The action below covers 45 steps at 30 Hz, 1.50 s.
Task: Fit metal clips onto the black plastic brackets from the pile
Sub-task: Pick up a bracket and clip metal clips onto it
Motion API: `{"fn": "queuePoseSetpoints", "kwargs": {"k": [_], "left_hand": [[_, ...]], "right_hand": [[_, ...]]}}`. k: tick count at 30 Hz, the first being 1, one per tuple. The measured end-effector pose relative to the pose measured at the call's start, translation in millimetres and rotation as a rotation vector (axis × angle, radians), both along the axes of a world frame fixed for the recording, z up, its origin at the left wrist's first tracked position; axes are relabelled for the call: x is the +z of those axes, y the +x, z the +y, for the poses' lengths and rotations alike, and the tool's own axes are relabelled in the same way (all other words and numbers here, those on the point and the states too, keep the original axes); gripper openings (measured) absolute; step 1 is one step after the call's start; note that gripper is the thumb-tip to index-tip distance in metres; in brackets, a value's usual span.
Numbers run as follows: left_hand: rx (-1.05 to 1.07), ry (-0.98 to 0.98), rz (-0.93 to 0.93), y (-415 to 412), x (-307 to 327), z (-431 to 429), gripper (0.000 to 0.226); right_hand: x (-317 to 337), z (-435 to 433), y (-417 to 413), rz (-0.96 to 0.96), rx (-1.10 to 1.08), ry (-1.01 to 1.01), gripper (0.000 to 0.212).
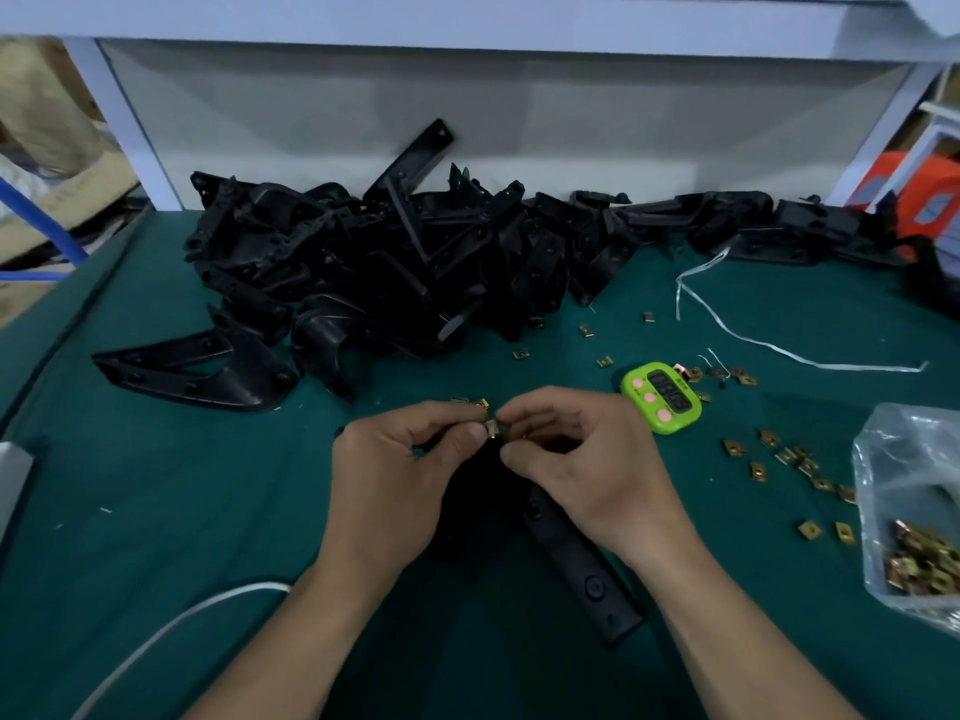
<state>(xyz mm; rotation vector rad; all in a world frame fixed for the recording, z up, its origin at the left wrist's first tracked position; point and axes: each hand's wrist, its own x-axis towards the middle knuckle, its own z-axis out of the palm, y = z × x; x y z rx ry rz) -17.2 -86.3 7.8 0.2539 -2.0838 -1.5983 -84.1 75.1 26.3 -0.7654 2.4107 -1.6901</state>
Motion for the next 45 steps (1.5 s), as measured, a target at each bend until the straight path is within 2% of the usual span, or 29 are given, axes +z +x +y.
{"fn": "queuePoseSetpoints", "kwargs": {"k": [9,16,20,23,26,29,32,34,36,37,40,45], "left_hand": [[-0.123,-0.102,-0.03,1,3,5,0.026],[-0.201,-0.313,-0.022,3,-1,6,0.017],[-0.226,-0.38,0.009,4,2,2,0.011],[-0.17,-0.358,0.022,7,4,6,0.016],[0.01,-0.28,0.0,4,0,0,0.021],[0.142,-0.109,-0.051,-2,-5,-14,0.017],[0.191,0.076,-0.065,-4,-7,-21,0.011],[0.212,0.145,-0.068,-4,-7,-24,0.009],[0.199,0.169,-0.075,-4,-7,-26,0.013],[0.177,0.186,-0.081,-3,-7,-26,0.016],[0.082,0.312,-0.1,-2,-5,-24,0.019],[-0.021,0.387,-0.114,0,1,-18,0.009]], "right_hand": [[-1,3,-1,-0.024,0.054,-0.12,0.024],[-5,7,-7,-0.181,0.128,-0.082,0.007],[-6,4,-8,-0.224,0.163,-0.085,0.006],[-6,1,-8,-0.219,0.092,-0.104,0.005],[-6,4,-9,-0.179,-0.053,-0.082,0.008],[-8,9,-14,0.006,-0.191,0.152,0.016],[-1,10,-7,0.142,-0.327,0.341,0.013],[6,7,2,0.175,-0.271,0.454,0.028],[9,2,13,0.252,-0.137,0.692,0.048],[11,-2,19,0.278,-0.078,0.795,0.05],[11,-7,27,0.282,-0.022,0.879,0.036],[20,2,19,0.338,-0.229,0.876,0.02]]}}
